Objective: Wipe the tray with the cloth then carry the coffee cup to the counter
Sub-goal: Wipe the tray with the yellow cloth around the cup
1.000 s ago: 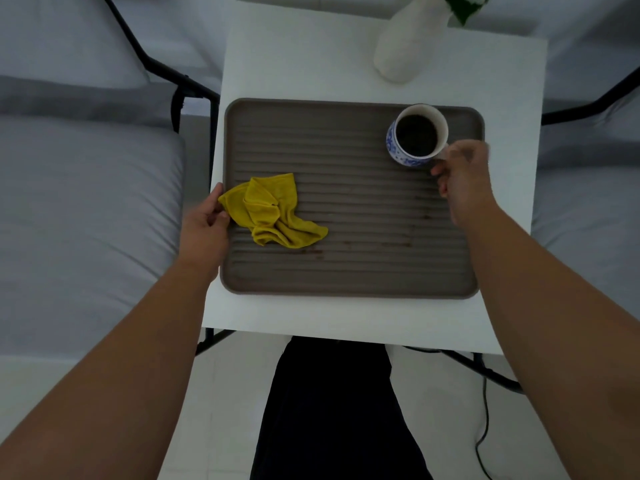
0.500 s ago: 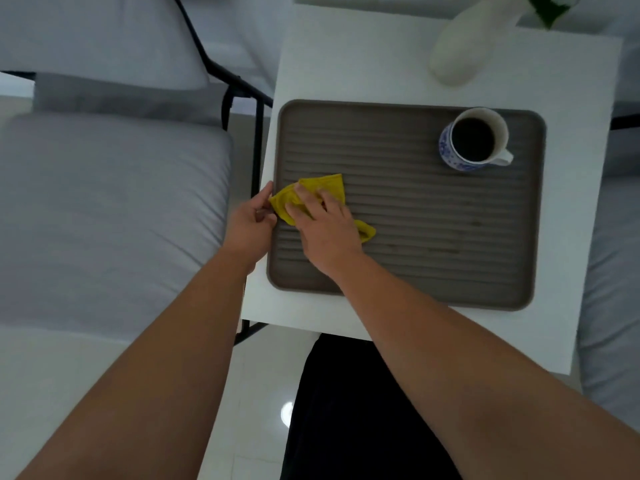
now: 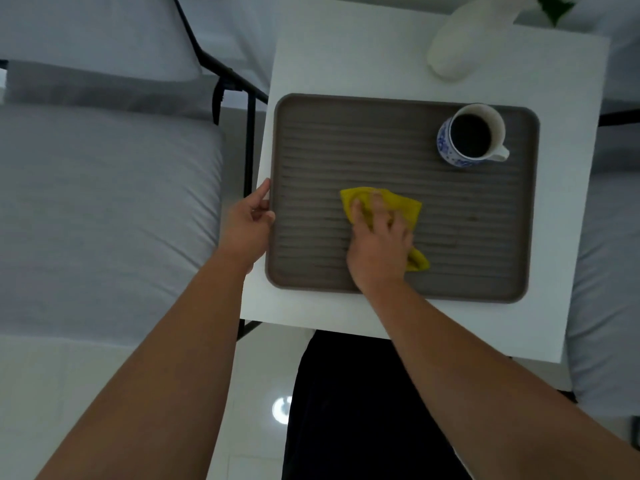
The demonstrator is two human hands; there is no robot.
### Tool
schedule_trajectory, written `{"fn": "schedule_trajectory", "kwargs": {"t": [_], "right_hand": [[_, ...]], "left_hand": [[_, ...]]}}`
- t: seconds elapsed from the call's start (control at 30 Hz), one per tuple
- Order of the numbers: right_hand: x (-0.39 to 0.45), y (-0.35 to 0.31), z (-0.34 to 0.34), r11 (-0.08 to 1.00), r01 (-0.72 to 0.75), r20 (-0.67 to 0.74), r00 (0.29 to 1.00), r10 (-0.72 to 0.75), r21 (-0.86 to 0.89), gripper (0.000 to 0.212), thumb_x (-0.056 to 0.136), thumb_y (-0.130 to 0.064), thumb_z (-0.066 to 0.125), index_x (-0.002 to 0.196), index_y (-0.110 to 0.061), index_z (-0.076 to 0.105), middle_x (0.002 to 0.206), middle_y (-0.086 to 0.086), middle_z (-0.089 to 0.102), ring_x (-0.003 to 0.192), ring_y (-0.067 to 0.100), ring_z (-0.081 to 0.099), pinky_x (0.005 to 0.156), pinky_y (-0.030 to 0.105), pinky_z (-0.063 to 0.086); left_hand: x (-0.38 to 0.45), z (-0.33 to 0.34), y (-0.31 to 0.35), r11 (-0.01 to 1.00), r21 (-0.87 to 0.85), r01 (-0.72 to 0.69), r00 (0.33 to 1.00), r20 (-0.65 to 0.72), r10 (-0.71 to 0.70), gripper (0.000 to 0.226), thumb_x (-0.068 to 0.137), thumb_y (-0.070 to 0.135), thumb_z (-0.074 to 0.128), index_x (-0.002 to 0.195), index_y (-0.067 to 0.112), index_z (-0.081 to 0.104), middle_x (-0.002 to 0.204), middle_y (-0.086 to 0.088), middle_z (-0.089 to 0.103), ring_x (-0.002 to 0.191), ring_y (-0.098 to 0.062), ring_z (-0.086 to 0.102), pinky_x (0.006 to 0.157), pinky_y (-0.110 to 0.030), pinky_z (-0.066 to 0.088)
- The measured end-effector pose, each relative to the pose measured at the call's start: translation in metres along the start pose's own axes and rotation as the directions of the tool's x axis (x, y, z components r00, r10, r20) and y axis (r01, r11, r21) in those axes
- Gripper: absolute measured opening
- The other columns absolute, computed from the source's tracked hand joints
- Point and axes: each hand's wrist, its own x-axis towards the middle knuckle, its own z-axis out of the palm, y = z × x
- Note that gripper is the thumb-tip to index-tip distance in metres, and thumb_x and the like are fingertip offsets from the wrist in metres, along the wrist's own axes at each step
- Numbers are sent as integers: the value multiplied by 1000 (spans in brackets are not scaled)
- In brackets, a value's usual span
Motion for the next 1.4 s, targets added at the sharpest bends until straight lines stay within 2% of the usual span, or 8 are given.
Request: {"fn": "schedule_trajectory", "kwargs": {"t": [0.23,0.37,0.57,0.73,0.9,1.0,1.27,1.4], "right_hand": [[19,-47,0,952,306,136,942,-306,22,62,90,-24,49,148,-25,27,156,0,25,128,37,34,104,51,32],[17,19,-2,1000,-28,-8,1000,28,6,61,82,-16,53,141,-26,41,149,6,40,113,41,47,89,49,46],[14,29,-10,911,-390,55,921,386,136,63,87,-14,51,147,-25,33,158,5,22,129,42,32,103,53,33],[13,-30,-4,992,-2,76,997,-8,125,64,87,-19,53,147,-25,32,157,2,25,129,39,33,106,52,32],[30,-54,-4,946,320,166,932,-323,49,69,93,-23,44,153,-26,10,162,-3,2,141,36,15,115,48,17],[43,-25,-7,973,225,166,959,-229,41,70,91,-24,47,152,-28,14,162,-5,6,140,36,20,113,47,21],[42,13,-19,964,-236,121,968,222,122,65,88,-19,52,148,-20,27,158,6,18,135,41,24,109,52,26],[46,-45,-11,992,88,131,986,-100,93,65,89,-24,51,149,-23,25,159,4,17,138,39,22,112,50,21]], "left_hand": [[0,-3,0,996,73,-45,999,-18,46,57,93,-6,46,143,20,42,89,9,57,70,5,56,77,-7,45],[-4,1,4,985,160,-64,996,-45,72,56,93,-3,47,143,24,43,87,13,58,69,11,57,72,3,42],[-4,3,3,975,212,-66,995,-58,80,55,95,1,47,144,26,42,88,15,57,76,1,56,77,-2,42],[-5,5,2,979,192,-64,995,-62,77,56,94,-1,46,144,24,42,87,12,59,77,-2,56,87,-20,47],[-5,5,1,978,197,-68,995,-59,81,56,94,-1,46,144,24,42,90,6,61,77,-1,55,80,-18,48],[-8,6,5,980,190,-56,995,-71,71,54,95,1,46,143,26,43,88,14,58,74,1,55,74,-4,44],[-9,8,4,983,182,-36,995,-85,53,54,96,2,46,143,29,43,88,17,59,75,0,57,82,-16,46],[-9,9,5,984,171,-49,995,-78,63,55,95,0,44,143,26,42,87,16,59,69,11,59,68,-1,44]]}}
